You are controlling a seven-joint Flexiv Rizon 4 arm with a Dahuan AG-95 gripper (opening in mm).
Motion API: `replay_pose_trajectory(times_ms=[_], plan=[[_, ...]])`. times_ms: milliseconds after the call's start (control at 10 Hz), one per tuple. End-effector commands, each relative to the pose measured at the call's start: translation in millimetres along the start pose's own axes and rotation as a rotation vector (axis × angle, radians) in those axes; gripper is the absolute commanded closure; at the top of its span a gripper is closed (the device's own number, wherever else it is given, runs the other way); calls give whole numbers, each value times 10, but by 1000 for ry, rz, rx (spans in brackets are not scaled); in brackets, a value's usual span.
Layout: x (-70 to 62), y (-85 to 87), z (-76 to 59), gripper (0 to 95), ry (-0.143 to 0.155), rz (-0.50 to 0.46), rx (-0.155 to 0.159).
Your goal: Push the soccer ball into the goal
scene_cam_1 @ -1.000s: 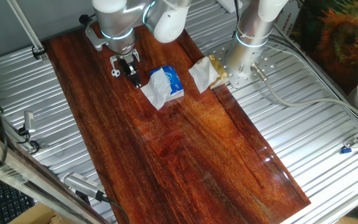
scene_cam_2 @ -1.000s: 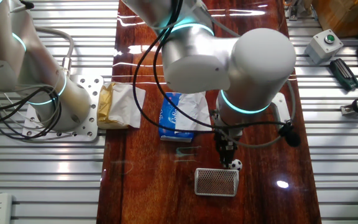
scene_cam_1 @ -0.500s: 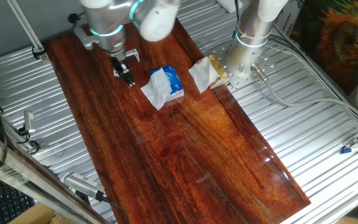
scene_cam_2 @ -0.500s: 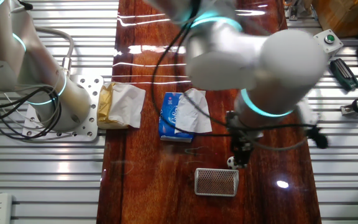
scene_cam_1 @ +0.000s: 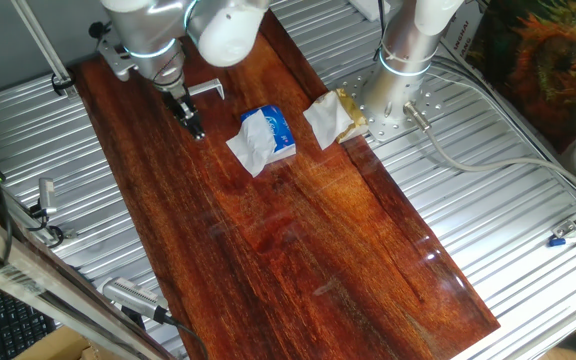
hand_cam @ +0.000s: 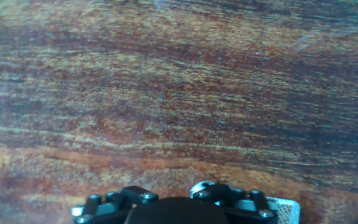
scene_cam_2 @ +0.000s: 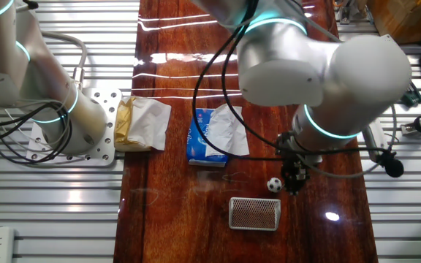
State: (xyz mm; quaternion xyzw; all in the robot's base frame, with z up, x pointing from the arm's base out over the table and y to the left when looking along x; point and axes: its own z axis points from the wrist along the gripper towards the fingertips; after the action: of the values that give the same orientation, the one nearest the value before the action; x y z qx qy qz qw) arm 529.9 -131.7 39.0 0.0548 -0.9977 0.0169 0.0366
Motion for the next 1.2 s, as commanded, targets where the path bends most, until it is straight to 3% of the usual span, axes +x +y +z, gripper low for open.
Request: replay_pose_trajectory(times_ms=[100,700,1200], plan=[[-21,-12,40,950,-1,-8,-14],[-59,-24,103,950,-1,-4,-15],[-37,-166,179,950,-36,-37,12]])
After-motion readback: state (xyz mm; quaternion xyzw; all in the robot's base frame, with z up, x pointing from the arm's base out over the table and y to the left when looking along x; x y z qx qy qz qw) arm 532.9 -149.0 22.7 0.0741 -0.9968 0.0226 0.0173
